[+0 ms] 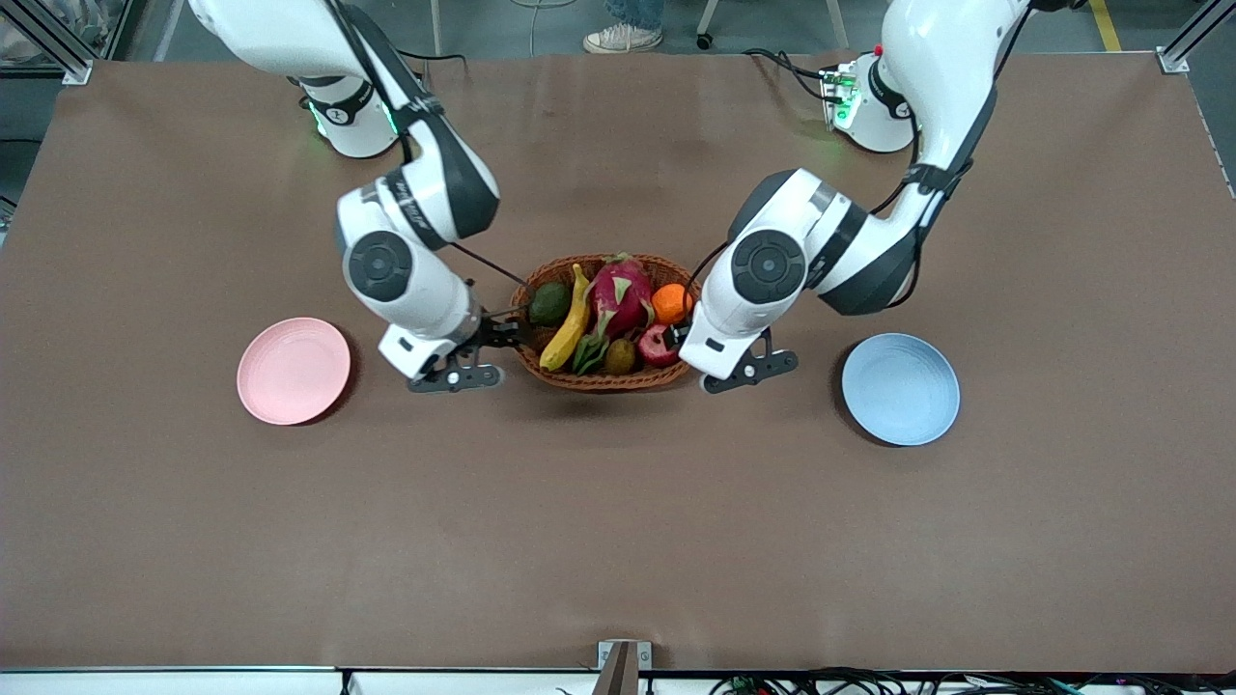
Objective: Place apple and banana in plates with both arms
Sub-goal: 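Grasp the red apple with the left gripper while the right gripper grasps the banana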
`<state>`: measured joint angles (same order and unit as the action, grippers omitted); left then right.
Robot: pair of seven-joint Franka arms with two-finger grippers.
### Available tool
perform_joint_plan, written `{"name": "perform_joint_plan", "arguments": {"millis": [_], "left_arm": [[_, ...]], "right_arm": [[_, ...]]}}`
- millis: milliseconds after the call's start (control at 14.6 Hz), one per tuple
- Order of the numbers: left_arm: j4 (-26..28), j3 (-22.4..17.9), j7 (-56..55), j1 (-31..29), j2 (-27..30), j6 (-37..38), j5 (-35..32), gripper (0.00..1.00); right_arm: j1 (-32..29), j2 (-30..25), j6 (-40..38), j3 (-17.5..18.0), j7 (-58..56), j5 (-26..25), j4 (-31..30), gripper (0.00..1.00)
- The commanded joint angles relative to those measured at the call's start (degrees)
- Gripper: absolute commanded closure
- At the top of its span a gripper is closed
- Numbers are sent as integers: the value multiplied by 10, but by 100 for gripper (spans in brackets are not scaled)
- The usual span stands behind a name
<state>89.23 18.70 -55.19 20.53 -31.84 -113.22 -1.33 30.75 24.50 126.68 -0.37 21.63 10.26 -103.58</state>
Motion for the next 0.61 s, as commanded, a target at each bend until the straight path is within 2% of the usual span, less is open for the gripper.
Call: {"name": "perform_joint_plan", "arguments": {"millis": [0,68,205,341,410,546], "left_arm": [[-16,0,-55,22,-31,-35,-7,0],[-16,0,-73,28,-41,-49,-8,0],[-16,0,-94,40,-57,-66,-7,0],[-15,0,-99,43,-67,-80,-8,0],[-16,0,-105,47,-72,-82,-8,0],[-17,-1,-117,58,-82,-82,-9,0]], "right_arm": [[23,22,40,-5,34,21,0,8],[26,27,48,-5,40,22,0,8],[28,30,50,-5,46,24,0,17],[31,31,50,-5,47,26,0,22],[33,32,50,-5,47,27,0,22],[41,38,57,-5,50,62,0,25]]}}
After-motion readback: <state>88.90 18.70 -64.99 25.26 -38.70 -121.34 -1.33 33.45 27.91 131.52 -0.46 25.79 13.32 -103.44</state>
